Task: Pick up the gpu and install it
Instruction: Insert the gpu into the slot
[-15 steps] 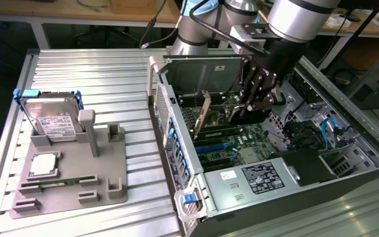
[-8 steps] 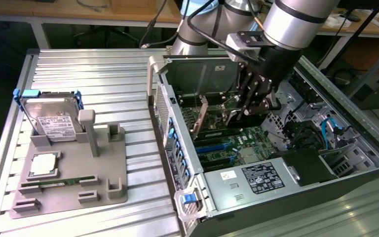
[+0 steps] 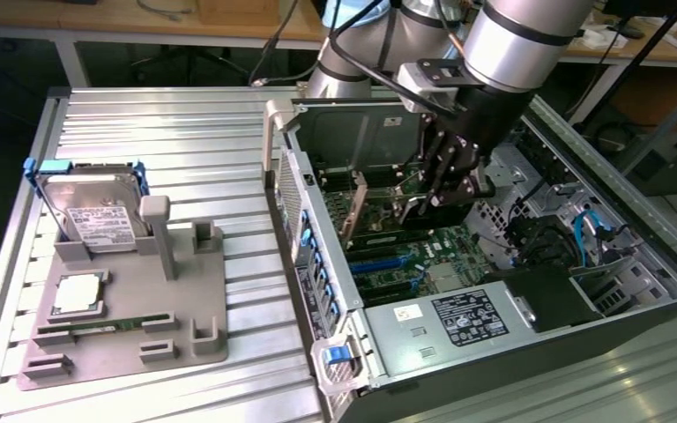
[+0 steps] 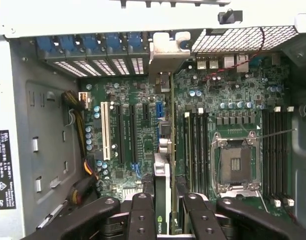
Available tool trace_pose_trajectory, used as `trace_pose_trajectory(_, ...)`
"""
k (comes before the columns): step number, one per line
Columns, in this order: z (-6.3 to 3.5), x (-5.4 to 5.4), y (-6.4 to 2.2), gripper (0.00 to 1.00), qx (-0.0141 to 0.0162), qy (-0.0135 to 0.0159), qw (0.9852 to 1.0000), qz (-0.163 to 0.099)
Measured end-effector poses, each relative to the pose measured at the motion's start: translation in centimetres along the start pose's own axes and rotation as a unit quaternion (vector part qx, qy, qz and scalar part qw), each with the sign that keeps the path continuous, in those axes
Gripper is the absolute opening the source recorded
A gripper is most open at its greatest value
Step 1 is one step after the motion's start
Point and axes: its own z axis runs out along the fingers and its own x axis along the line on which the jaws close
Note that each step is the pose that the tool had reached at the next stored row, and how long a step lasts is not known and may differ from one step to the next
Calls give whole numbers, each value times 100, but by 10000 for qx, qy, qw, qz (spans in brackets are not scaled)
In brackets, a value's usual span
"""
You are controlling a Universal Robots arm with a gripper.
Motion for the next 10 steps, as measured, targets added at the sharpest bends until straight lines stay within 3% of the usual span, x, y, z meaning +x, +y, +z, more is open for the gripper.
trace_pose_trajectory(10, 212, -23, -11, 27, -1, 0, 10000, 0)
